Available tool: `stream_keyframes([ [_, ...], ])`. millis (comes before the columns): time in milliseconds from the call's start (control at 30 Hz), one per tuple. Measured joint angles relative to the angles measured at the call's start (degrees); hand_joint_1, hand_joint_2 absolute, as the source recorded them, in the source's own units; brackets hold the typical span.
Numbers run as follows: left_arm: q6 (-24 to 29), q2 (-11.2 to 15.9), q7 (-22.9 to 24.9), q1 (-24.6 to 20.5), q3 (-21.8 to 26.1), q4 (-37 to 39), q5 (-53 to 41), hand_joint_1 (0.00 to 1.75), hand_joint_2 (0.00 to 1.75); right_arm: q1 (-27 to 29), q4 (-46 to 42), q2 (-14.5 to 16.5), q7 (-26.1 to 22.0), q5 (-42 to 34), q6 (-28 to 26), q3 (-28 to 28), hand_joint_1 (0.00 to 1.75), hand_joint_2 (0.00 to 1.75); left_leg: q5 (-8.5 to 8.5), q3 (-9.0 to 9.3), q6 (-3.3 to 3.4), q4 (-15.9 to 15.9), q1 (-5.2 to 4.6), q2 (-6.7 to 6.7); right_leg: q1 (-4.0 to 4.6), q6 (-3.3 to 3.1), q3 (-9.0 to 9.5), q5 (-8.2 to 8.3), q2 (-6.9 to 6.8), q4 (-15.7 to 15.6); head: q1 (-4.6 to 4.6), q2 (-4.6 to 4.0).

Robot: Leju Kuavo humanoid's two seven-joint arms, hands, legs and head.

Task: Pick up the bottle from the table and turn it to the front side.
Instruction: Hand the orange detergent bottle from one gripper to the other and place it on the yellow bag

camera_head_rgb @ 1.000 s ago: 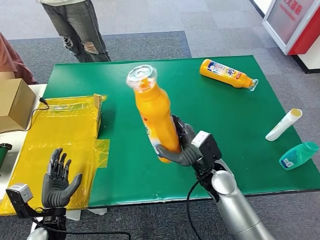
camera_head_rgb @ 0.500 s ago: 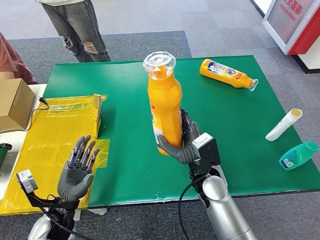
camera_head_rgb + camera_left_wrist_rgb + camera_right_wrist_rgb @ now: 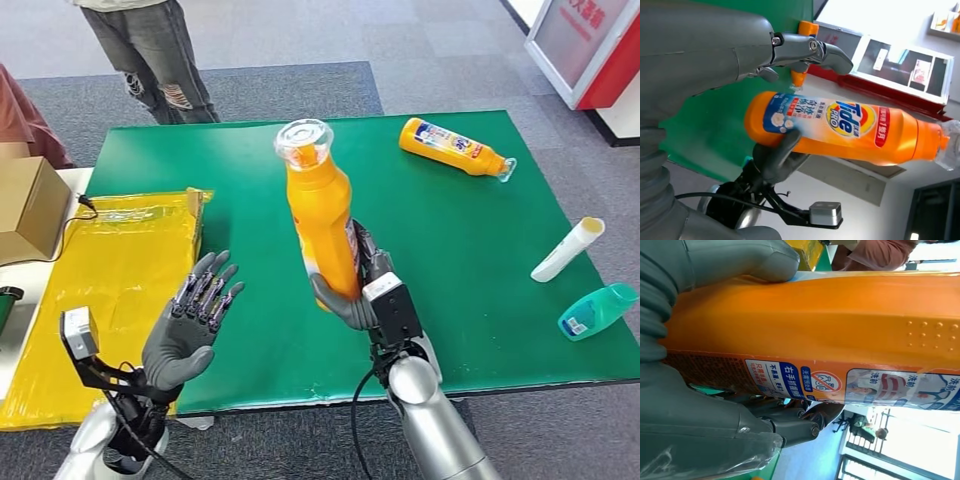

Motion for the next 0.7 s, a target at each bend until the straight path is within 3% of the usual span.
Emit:
stream_keyframes([
  [367, 5.21, 2.53, 1.81, -8.46, -1.0, 0.52, 1.58, 0.0, 1.75, -0.14, 0.23, 0.45, -0.55, 0.05, 0.54, 2.52, 1.75, 1.75, 0.03, 0.0, -0.03, 0.0, 0.0, 0.0, 0.0, -0.01, 0.0, 0.02, 0.0, 0.01, 0.01, 0.0],
  [700, 7.3, 2.61, 2.95, -13.32, -0.35, 4.16, 3.28, 0.0, 1.75, -1.38, 0.15, 0.46, -0.26, 0.66, 0.48, 5.81, 1.75, 1.75, 0.03, -0.01, -0.03, 0.0, 0.0, 0.0, 0.0, -0.01, 0.0, 0.02, 0.0, 0.01, 0.0, 0.0],
])
